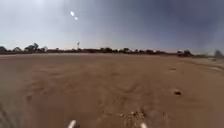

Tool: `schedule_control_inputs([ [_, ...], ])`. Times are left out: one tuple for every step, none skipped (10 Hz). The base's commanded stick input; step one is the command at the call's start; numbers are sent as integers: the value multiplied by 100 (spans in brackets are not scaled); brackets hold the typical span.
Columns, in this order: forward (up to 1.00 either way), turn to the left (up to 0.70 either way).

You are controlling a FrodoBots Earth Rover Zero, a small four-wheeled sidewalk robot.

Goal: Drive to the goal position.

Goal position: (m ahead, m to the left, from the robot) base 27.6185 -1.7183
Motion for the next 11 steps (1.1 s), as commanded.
schedule_control_inputs([
  [70, 0],
  [70, 0],
  [70, 0],
  [70, 0],
  [70, 0],
  [70, 0],
  [70, 0],
  [70, 0],
  [70, 0],
  [70, 0],
  [70, 35],
])
